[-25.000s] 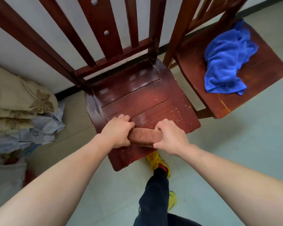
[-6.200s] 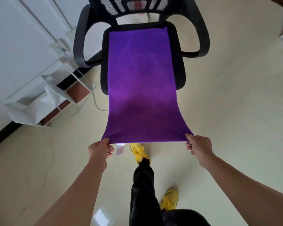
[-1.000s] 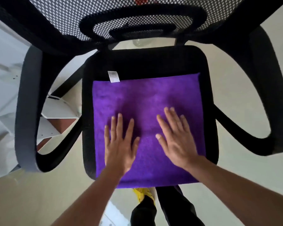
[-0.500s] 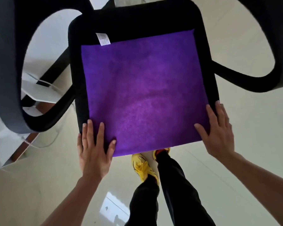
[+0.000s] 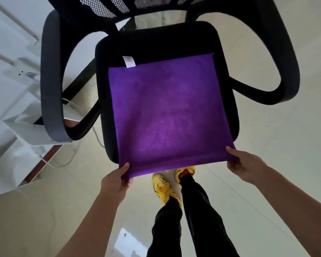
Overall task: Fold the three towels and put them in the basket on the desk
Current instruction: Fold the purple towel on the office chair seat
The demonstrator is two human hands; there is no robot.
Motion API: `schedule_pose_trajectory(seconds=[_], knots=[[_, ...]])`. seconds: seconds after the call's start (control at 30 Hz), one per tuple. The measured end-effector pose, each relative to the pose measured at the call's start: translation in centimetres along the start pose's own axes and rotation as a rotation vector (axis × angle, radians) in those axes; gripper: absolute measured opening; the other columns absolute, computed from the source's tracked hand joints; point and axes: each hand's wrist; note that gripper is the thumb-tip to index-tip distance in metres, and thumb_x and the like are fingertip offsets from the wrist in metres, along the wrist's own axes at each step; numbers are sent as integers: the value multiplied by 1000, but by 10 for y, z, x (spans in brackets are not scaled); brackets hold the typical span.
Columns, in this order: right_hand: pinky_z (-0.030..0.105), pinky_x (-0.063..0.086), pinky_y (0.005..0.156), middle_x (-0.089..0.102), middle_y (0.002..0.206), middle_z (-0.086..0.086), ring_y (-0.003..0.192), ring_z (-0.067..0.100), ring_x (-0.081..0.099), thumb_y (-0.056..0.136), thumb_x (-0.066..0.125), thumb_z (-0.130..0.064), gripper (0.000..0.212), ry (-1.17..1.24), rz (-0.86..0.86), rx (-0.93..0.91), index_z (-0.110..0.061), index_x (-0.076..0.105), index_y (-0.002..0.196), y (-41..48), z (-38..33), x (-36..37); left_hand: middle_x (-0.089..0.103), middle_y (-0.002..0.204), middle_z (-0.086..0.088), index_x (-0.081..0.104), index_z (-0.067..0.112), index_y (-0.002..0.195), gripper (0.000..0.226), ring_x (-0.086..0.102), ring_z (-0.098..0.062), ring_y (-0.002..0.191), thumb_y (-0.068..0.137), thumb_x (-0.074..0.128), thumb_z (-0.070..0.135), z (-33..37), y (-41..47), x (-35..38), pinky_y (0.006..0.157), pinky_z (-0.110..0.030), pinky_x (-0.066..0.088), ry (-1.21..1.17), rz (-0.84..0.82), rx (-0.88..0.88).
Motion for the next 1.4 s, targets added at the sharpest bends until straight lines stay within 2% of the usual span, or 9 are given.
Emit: schedule_pose_trajectory(seconds=[0.33,0.5,0.7,0.93,1.03,1.13,1.23,1.3,1.4], knots=[[18,51,50,64,69,6,55,12,59,80,73,-8,12,317,-199,-102,-7,61,83,-55,-69,14,59,60,-9,47,11,83,15,54,-16,40,91,58,6,71,-76,10,37,-20,41,-45,-108,253],[24,56,54,68,74,16,61,21,69,15,89,13,73,537,-418,-55,2,71,85,-49,-134,62,67,56,-4,54,10,81,16,62,-10,45,96,50,12,145,-77,63,43,-15,46,-256,-272,152],[25,55,50,63,106,12,86,20,66,91,59,0,21,496,-338,-40,1,62,112,-17,-188,118,69,68,-10,58,3,79,17,68,-16,50,95,52,5,201,-28,116,43,-19,50,-368,-245,31],[25,55,49,62,101,14,91,20,65,95,57,-6,11,388,-304,-55,4,60,101,12,-223,164,62,88,-10,55,1,81,20,67,-20,45,98,46,9,229,24,148,41,-22,52,-385,-137,39],[26,58,55,63,109,15,92,22,68,94,60,-11,17,311,-250,-62,3,58,103,22,-232,172,57,102,-9,52,3,90,17,67,-20,64,99,44,15,235,33,155,47,-23,55,-391,-42,51],[28,57,64,65,102,6,86,17,68,96,51,-11,26,63,-109,-377,-4,59,120,26,-231,180,57,98,-2,54,11,110,18,58,-10,65,95,47,18,237,35,159,54,-22,52,-167,129,309],[28,50,92,68,112,8,101,19,64,90,51,-9,33,-544,40,-1150,-10,64,121,17,-196,203,66,80,-2,68,21,99,23,63,-18,66,80,58,16,224,21,182,66,-36,56,343,227,813],[32,42,102,62,128,13,120,27,56,90,52,-5,35,-979,-88,-1473,-7,63,123,13,-157,222,67,106,-7,69,19,106,22,62,-24,96,87,58,18,196,13,199,86,-37,50,929,166,1128],[51,38,107,44,148,17,140,33,36,95,48,-18,42,-1458,-130,-1598,-7,53,135,32,-124,232,43,146,-13,54,17,134,40,37,-32,135,96,47,30,162,26,200,108,-49,32,1417,139,1323]])
Point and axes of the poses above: each hand's wrist, its own y-axis towards the middle knuckle, its own x-axis out of the palm, z = x × y
